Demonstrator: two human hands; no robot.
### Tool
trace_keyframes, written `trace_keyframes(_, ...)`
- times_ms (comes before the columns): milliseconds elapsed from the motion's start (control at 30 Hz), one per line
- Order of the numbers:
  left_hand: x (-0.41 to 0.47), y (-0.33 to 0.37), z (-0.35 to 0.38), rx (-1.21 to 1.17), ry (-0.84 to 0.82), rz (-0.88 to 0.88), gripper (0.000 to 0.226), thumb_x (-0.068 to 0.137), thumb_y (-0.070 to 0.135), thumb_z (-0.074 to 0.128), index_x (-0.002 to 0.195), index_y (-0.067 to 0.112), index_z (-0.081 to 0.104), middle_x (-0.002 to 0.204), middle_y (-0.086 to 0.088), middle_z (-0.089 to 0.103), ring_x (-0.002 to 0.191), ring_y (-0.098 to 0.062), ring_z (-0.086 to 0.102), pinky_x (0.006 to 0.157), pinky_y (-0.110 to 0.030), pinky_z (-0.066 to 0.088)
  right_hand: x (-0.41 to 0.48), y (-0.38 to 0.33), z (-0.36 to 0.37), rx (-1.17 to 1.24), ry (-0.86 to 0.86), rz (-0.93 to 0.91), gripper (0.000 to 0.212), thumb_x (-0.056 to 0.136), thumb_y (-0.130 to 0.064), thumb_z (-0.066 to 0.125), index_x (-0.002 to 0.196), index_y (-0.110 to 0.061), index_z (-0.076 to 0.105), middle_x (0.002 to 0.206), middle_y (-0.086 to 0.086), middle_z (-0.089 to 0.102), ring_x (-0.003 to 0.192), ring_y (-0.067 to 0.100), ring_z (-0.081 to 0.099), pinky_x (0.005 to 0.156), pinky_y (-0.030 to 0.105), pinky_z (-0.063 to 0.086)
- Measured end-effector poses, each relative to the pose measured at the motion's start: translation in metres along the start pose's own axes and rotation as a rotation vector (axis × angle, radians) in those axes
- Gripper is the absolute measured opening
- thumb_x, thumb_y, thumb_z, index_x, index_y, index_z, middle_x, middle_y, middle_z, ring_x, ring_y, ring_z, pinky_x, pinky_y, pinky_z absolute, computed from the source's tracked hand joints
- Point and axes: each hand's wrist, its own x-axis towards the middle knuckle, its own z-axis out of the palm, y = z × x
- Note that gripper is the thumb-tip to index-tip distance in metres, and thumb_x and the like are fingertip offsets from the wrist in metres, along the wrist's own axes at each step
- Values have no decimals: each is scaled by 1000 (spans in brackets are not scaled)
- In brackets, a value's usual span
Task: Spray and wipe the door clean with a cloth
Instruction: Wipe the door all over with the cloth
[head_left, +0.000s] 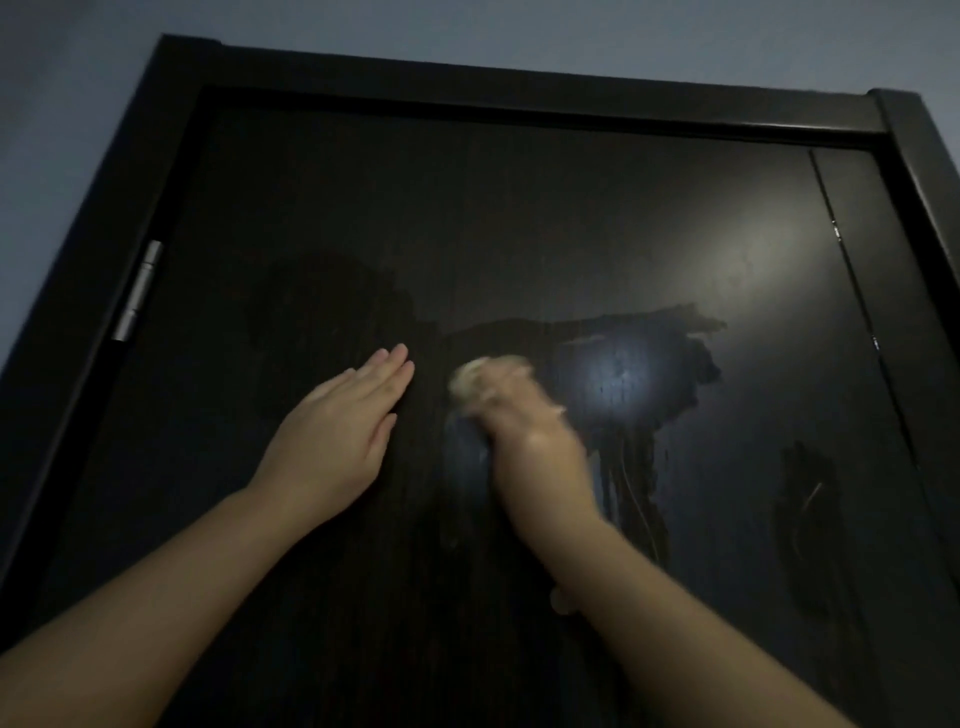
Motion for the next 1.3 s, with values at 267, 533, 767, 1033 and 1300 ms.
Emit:
trace_keyframes(267,-24,-2,4,21,9,-81,59,99,30,35,150,20,7,158,6,-6,143,-5,-9,115,-25,-2,-1,-13,-1,-44,27,-47,33,84,-5,55,114,-8,69,131,10,60,126,29,52,108,46,39)
trace_keyframes(533,-42,27,29,10,28,-131,60,99,32,31,151,16,5,158,2,-8,144,-9,-11,116,-33,-6,-23,30,-39,-189,177,118,25,86,-4,60,108,-8,72,123,7,64,110,29,52,92,40,48)
trace_keyframes(767,-45,33,49,94,95,-179,63,93,37,14,150,9,13,159,-6,4,147,-17,2,119,-42,7,-53,74,-67,-267,245,355,23,84,3,63,103,-4,72,119,19,56,104,38,52,88,36,47)
trace_keyframes(1033,-46,30,53,63,105,-148,63,94,36,16,151,8,13,160,-5,4,147,-16,0,120,-41,5,-78,0,-29,-125,40,-75,24,89,-12,54,103,-9,73,107,11,63,90,28,56,76,32,50)
trace_keyframes(1300,-46,16,41,5,102,-85,56,97,34,19,149,14,24,158,4,16,145,-7,9,117,-28,6,-71,-30,-11,-13,-3,-78,30,81,-2,70,109,-12,72,112,7,63,96,23,55,81,30,50)
